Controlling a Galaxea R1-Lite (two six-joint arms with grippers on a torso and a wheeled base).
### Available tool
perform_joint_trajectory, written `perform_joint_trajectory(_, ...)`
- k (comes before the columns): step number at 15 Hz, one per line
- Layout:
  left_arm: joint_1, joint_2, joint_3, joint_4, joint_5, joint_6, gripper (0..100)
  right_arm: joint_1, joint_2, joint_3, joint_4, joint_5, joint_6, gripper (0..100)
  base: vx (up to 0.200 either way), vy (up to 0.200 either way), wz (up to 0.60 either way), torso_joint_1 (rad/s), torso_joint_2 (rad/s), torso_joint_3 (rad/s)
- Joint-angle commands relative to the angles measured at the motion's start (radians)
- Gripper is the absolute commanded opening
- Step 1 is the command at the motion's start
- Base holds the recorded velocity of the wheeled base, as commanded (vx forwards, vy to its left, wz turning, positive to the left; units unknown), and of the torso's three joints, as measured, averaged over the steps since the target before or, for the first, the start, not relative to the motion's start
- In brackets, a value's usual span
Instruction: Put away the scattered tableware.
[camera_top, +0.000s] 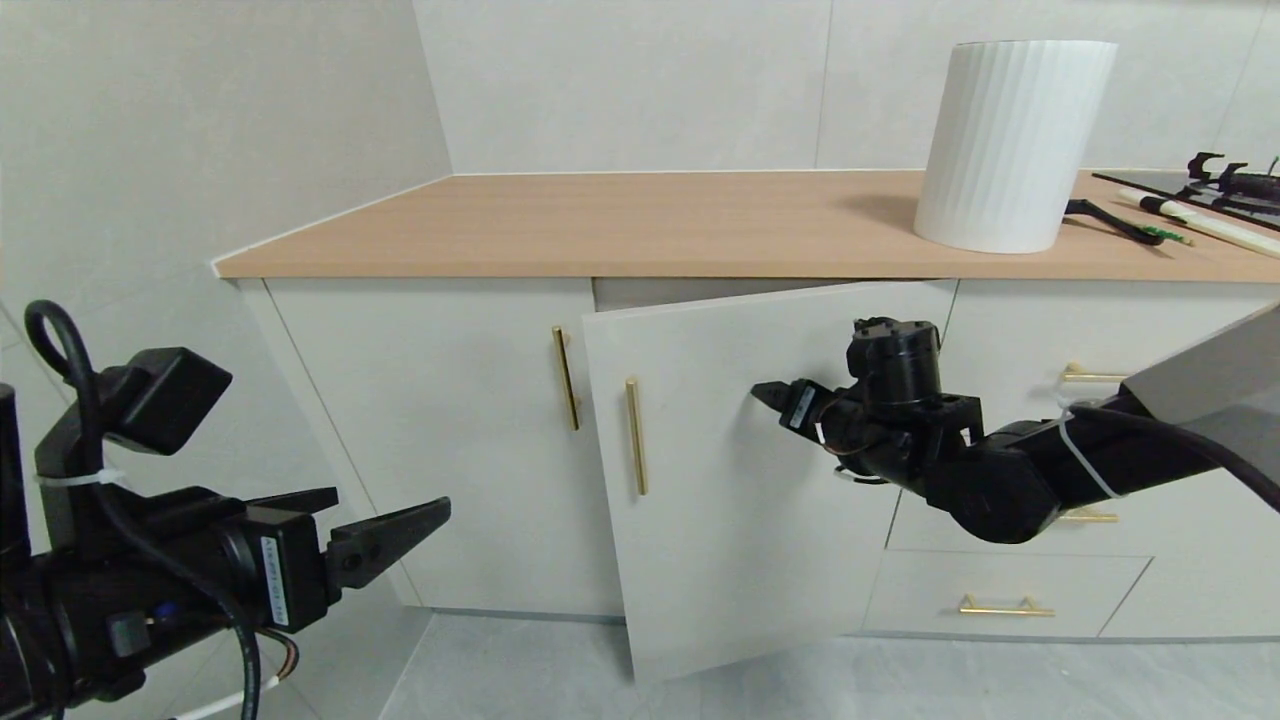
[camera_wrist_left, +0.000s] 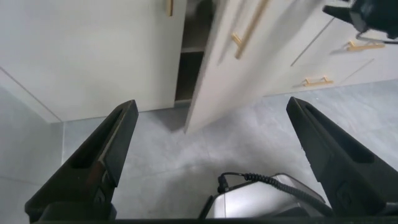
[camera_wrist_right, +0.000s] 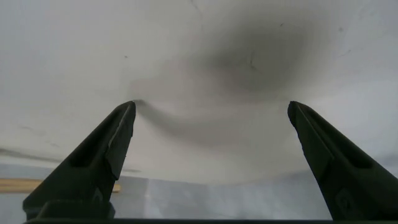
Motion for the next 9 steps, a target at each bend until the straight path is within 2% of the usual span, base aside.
perform_joint_trajectory(1,0.0,0.002,0.0,0.0,0.0,-0.001,100,-0.005,0.041,-0.049,-0.001,-0.031,0.023,100,0.0,0.0,0.0,0.0,0.0,0.0)
perform_joint_trajectory(4,0.0,0.002,0.0,-0.002,0.0,-0.001,100,-0.006,0.099,-0.128,-0.003,-0.146,0.029,100,0.0,0.0,0.0,0.0,0.0,0.0)
perform_joint_trajectory(7,0.0,0.002,0.0,-0.002,0.0,-0.002,100,-0.022,0.13,-0.157,-0.012,-0.169,0.032,100,0.0,0.0,0.0,0.0,0.0,0.0)
perform_joint_trajectory(9,0.0,0.002,0.0,-0.002,0.0,-0.002,100,-0.032,0.151,-0.179,-0.038,-0.221,0.03,100,0.0,0.0,0.0,0.0,0.0,0.0)
